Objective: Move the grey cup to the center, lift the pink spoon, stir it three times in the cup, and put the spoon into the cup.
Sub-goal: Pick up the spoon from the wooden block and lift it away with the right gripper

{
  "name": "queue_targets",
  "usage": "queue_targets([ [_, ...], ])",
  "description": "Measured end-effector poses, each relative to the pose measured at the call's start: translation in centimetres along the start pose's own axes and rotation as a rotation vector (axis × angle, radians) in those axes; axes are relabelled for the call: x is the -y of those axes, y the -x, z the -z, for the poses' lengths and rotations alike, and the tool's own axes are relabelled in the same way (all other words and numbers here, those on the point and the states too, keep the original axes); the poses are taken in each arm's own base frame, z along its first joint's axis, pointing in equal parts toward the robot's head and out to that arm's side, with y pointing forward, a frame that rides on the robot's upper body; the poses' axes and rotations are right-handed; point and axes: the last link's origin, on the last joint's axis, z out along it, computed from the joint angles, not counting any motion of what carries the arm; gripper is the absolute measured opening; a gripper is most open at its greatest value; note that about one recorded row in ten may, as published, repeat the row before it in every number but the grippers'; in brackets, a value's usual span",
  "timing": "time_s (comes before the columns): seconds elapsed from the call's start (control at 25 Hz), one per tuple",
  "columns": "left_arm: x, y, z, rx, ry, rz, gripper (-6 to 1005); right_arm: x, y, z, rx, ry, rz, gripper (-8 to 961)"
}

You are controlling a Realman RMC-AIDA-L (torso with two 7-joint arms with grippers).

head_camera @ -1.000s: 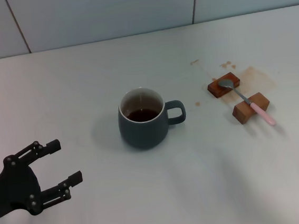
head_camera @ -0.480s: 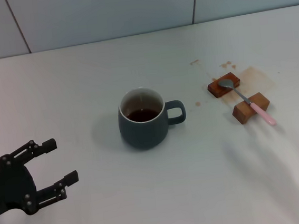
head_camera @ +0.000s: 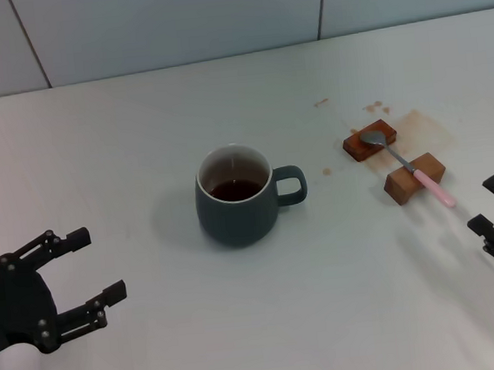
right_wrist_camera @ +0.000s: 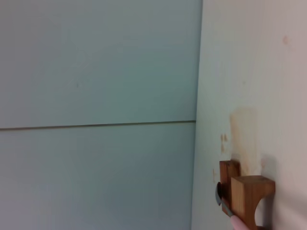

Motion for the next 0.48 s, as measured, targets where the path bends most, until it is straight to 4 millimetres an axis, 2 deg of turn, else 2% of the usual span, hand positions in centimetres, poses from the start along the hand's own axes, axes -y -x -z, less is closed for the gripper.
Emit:
queue_targets([
  [0.48,0.1,-0.1,0.0,-0.005,-0.009,0.0,832,0.2,0.2,-1.8,-0.015,-0.04,-0.008,665],
])
